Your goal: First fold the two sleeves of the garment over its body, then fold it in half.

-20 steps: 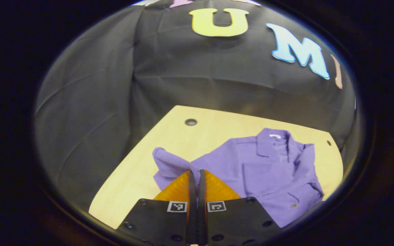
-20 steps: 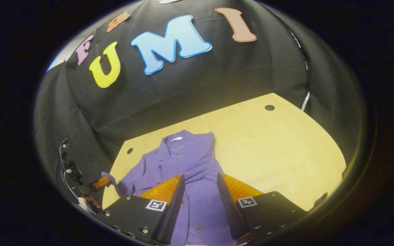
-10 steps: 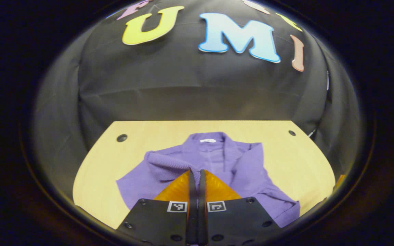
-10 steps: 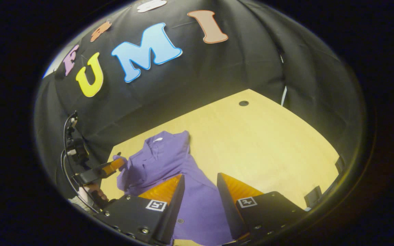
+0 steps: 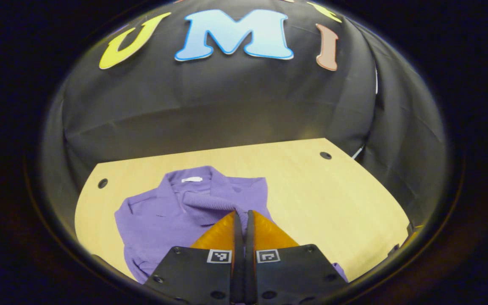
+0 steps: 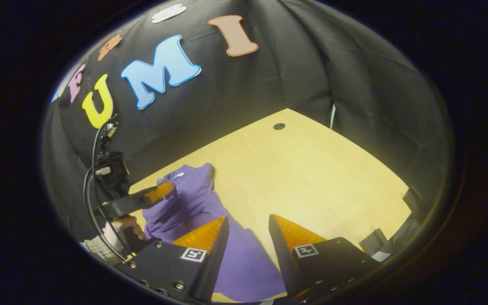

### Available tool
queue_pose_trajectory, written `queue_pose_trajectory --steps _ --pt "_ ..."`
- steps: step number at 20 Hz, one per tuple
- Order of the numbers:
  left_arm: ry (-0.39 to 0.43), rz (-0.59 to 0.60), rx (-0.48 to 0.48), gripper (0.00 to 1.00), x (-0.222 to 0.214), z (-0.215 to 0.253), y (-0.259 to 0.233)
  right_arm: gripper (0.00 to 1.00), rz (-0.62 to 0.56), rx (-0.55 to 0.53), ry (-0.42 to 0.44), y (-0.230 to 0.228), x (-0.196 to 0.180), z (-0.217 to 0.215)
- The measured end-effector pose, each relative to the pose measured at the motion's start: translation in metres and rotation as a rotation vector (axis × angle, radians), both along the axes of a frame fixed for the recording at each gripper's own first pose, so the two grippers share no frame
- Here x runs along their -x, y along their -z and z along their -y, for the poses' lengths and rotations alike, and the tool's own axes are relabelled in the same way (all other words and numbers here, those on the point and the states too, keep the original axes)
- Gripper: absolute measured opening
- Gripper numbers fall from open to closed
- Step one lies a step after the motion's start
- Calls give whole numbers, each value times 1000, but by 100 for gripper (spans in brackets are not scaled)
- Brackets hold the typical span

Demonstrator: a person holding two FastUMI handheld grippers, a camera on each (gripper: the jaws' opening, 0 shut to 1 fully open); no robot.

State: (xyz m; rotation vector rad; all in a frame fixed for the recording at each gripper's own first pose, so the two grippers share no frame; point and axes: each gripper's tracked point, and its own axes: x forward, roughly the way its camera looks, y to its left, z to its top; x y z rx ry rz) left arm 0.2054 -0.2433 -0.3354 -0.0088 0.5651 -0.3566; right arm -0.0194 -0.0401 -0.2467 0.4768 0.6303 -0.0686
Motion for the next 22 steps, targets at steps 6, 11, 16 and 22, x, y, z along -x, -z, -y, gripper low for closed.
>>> queue_pose_trajectory --steps 6,11,16,22 --pt "60 -73 -30 8 -9 23 36 60 -13 3 1 3 0 10" --pt "70 -66 -23 61 -4 16 29 60 -17 3 -42 7 -7 -3" --pt "36 -63 -14 87 20 -17 18 60 -18 7 -109 11 -10 -24" --pt "-3 -82 -51 85 84 -88 29 60 -60 17 -212 34 3 -53"
